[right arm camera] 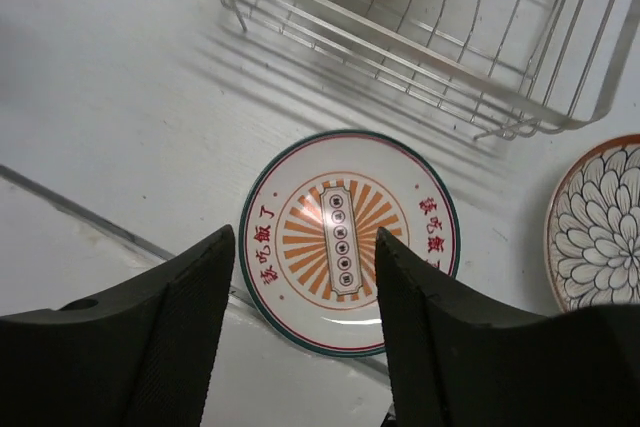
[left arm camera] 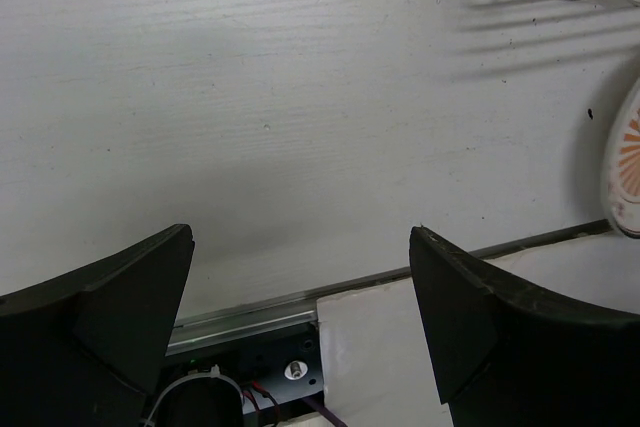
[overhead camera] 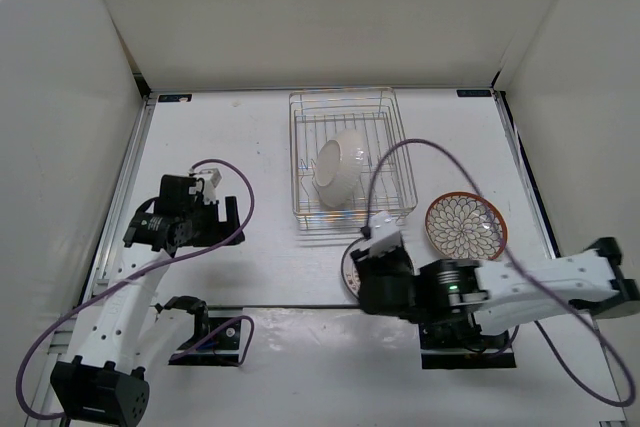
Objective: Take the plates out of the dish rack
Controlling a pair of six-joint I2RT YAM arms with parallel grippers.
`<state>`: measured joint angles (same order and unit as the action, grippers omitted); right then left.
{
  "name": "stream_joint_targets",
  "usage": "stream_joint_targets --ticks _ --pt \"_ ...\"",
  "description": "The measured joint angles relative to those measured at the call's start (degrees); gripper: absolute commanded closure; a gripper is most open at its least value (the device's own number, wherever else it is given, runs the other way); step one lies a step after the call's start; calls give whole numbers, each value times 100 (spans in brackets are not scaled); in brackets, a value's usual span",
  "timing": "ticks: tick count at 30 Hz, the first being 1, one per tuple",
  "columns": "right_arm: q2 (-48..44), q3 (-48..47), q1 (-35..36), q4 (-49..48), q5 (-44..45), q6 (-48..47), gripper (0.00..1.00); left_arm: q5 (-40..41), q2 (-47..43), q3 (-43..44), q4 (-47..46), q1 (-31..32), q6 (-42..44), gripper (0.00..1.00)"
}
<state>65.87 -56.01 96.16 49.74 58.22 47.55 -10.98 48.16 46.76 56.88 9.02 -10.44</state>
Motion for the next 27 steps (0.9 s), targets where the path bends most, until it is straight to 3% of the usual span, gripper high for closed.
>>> stream_joint_targets --ticks 5,10,13,16,21,23,27 --pt "-2052 415 -92 -144 96 -636 31 9 127 98 26 2 9 0" --pt "-2197 396 -94 234 428 -769 10 -90 144 98 -26 -76 -210 0" --pt "-2002 437 -129 39 654 -1095 10 -289 240 98 -140 -175 -275 0" --pt "-2072 684 -363 -949 562 -1862 12 -365 295 96 -181 -271 -267 0" --pt "-2874 1049 -1362 -2100 -48 -2640 12 -376 7 15 -166 -297 -256 0" --pt "-2621 619 -1683 -1969 -428 -2782 10 -398 -181 -35 -168 -304 -256 0" --pt "-1054 -632 -2605 -1958 -1399 -2881 10 -415 -310 -44 -164 -306 -254 0"
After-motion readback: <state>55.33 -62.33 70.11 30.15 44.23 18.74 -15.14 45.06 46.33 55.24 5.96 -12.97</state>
